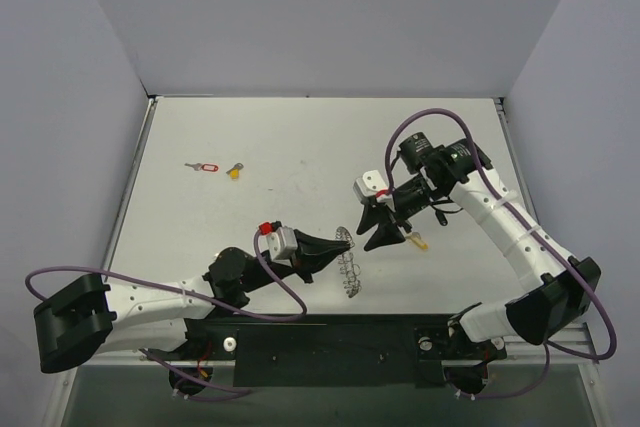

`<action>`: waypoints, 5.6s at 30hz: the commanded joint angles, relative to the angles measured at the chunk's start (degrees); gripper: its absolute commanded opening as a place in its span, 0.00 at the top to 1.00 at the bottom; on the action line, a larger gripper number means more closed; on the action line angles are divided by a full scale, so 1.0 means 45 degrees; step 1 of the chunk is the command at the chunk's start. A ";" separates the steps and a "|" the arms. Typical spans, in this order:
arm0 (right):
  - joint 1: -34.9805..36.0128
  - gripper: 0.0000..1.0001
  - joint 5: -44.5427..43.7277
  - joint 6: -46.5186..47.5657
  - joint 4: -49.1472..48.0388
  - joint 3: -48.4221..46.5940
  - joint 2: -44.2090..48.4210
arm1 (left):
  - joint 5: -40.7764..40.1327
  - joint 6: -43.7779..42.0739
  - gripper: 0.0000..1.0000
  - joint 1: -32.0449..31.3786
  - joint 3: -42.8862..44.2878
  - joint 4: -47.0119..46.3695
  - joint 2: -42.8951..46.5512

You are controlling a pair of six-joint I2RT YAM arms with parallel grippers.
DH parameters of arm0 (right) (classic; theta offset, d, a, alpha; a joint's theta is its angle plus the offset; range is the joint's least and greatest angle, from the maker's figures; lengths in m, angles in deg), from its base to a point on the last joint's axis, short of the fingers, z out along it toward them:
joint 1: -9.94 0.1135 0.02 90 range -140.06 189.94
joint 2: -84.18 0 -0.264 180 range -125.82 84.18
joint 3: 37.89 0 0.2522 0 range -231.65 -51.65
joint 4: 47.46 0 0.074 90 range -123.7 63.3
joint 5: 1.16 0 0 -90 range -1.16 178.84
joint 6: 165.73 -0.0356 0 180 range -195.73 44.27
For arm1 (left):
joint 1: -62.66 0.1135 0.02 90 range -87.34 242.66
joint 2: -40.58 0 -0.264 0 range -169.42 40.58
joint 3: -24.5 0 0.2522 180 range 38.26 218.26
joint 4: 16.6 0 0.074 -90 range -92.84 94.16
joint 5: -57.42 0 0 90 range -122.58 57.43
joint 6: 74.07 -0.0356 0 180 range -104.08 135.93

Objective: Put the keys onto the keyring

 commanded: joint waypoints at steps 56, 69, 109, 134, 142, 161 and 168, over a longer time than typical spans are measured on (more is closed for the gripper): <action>0.1565 1.00 -0.1894 -0.8828 -0.5053 0.0104 0.0081 | -0.2534 0.0071 1.00 -0.0118 0.0259 0.0816 0.0896; 0.1682 1.00 -0.1152 -0.7557 -0.3900 -0.0111 -0.0075 | -0.2123 0.0716 0.88 0.0292 0.0415 0.2165 0.1404; 0.2483 1.00 -0.2323 -0.5995 -0.2396 -0.0560 -0.0564 | 0.1431 -0.1530 0.64 0.1054 0.3247 0.8942 0.1912; 0.2698 1.00 -0.2460 -0.5701 -0.2025 -0.0677 -0.0700 | 0.1217 -0.2448 0.78 0.1054 0.4380 1.0779 0.1561; 0.2737 1.00 -0.2460 -0.5623 -0.1947 -0.0697 -0.0740 | 0.1275 -0.2682 1.00 0.1054 0.4615 1.1326 0.1521; -0.0325 0.50 -0.0256 -0.1253 -0.0053 0.0628 0.0998 | 0.3189 -0.2800 1.00 0.1288 0.0084 0.4494 0.4470; -0.1598 0.50 0.0743 0.0742 0.0397 0.1705 0.0940 | 0.4282 -0.2605 1.00 0.1386 0.0025 0.4100 0.4802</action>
